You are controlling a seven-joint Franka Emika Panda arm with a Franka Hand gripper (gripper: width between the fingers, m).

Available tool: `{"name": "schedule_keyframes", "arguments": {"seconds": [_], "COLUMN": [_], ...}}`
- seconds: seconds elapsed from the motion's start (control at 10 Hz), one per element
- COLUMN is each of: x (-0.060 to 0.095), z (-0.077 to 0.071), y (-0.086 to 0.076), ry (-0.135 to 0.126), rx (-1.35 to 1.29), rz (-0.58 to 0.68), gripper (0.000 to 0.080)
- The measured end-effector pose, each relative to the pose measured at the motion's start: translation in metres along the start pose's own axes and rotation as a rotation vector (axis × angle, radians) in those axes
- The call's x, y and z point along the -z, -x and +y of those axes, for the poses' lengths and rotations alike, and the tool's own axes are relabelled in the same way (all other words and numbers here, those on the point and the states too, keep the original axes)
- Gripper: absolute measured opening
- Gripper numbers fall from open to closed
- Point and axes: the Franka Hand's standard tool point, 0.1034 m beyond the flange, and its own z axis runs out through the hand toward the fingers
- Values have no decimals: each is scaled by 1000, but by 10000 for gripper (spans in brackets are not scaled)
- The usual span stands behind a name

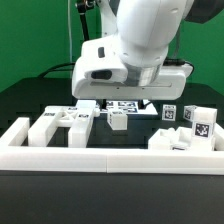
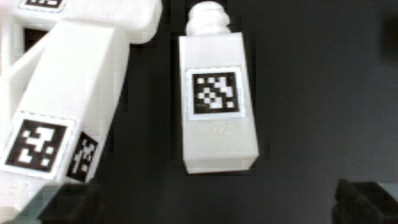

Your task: Assemble chair

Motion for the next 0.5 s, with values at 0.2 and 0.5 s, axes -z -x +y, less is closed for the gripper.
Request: {"name": "schedule_keyframes", "arguments": {"seconds": [0.2,0.5], "x": [-1,-12], "z": [0,8], "y": [0,2], "ry": [0,-14], "rx": [3,39], "rz": [-1,-24], "gripper": [648,648]}}
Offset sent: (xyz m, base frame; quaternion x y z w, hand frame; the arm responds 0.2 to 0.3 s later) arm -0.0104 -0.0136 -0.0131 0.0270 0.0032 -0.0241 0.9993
